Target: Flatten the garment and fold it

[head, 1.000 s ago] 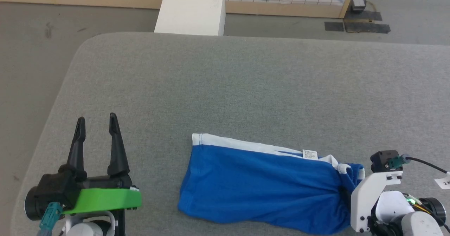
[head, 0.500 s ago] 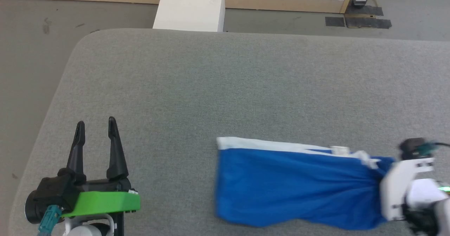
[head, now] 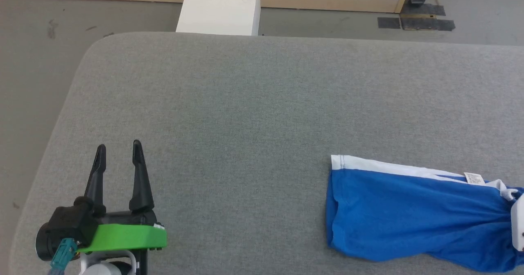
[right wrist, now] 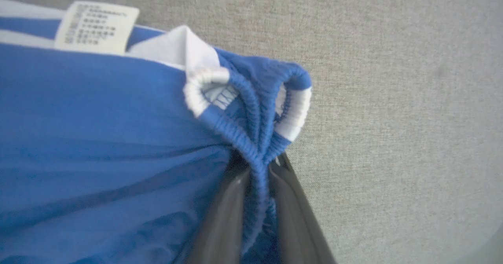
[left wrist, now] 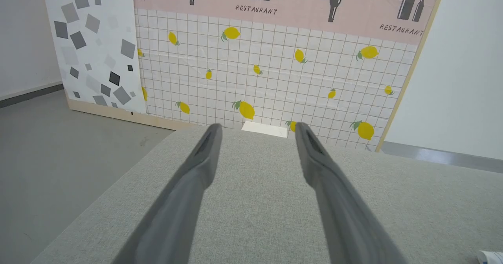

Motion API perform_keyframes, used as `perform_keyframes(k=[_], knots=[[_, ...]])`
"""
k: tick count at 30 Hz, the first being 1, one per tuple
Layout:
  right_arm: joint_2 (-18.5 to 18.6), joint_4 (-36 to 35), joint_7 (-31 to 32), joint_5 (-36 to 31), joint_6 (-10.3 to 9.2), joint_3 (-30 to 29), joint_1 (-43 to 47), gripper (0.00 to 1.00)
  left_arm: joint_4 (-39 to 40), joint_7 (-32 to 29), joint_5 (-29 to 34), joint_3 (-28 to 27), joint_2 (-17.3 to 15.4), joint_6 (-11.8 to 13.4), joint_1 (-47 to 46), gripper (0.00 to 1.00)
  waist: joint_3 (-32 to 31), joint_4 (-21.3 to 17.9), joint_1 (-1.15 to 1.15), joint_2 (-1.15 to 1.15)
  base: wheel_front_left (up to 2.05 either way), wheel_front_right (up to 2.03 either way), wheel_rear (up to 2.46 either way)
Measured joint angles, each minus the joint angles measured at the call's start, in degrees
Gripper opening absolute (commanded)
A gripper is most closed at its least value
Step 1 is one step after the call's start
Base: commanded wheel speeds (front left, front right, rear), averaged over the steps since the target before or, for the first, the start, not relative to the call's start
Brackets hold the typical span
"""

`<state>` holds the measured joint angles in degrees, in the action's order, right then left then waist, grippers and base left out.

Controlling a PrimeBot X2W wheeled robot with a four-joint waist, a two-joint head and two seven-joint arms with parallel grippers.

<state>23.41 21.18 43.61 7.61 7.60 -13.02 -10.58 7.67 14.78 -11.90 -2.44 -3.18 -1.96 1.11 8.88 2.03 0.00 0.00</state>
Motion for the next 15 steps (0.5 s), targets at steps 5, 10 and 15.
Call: perform_keyframes(k=[5,10,15], knots=[[2.3,-2.3,3.3,1.2,0.0,4.1,-0.1,0.0,-0.8,0.0,0.0,0.0,0.1,0.0,0.1,1.0,-1.0,-0.3,0.0,0.0,0.0,0.0,0.0],[4.5,-13.0,12.2,7.1,-0.01,8.7,0.2,0.0,-0.7,0.0,-0.2,-0.5,0.1,0.2,0.4,1.0,-2.2,-0.7,0.0,0.0,0.0,0.0,0.0],[1.6,-24.2,19.1,14.9,-0.02,9.1,1.0,0.0,-0.5,0.0,-0.3,-0.1,0.1,0.3,1.2,1.0,-2.7,-0.8,0.0,0.0,0.0,0.0,0.0]])
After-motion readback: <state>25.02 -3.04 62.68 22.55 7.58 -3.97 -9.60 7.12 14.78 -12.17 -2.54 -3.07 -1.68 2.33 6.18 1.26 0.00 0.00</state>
